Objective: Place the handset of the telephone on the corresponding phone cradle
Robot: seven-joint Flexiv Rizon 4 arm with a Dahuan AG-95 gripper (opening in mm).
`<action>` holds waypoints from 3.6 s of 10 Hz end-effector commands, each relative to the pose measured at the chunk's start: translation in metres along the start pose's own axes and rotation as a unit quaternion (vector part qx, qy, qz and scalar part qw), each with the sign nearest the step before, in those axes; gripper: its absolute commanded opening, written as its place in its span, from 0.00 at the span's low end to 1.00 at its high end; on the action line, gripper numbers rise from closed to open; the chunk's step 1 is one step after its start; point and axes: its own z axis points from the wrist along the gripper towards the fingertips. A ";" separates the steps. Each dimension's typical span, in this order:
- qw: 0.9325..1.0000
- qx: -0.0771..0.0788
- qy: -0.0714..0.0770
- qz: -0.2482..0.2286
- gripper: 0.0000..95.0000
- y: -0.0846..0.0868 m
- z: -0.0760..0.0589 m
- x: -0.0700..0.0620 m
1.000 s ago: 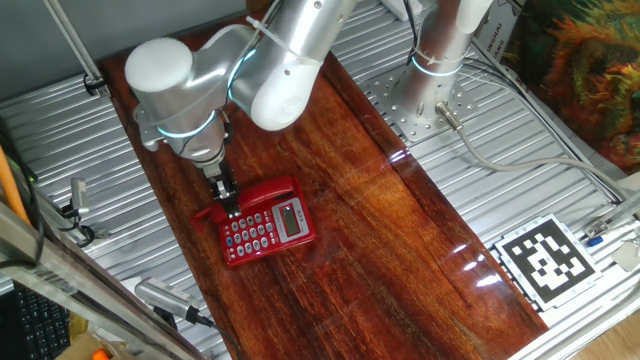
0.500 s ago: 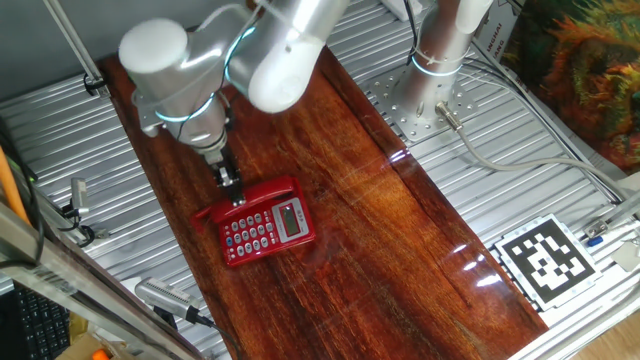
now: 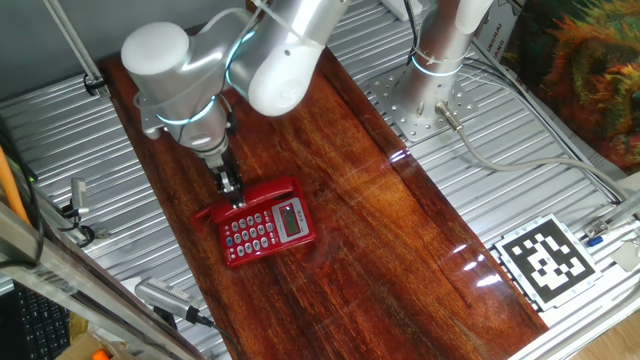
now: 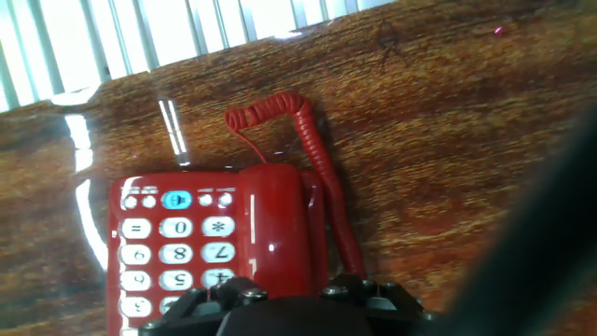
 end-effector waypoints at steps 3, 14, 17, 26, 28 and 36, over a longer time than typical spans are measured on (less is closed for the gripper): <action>1.000 0.007 -0.001 0.006 0.20 0.011 0.007 0.004; 1.000 0.009 -0.001 0.004 0.20 0.011 0.007 0.004; 1.000 0.009 -0.001 0.004 0.20 0.011 0.007 0.004; 0.999 0.003 0.001 -0.035 0.80 -0.009 -0.040 0.001; 0.999 0.008 0.000 -0.035 0.80 -0.009 -0.039 0.001; 1.000 0.020 -0.001 -0.008 0.00 0.025 -0.025 0.012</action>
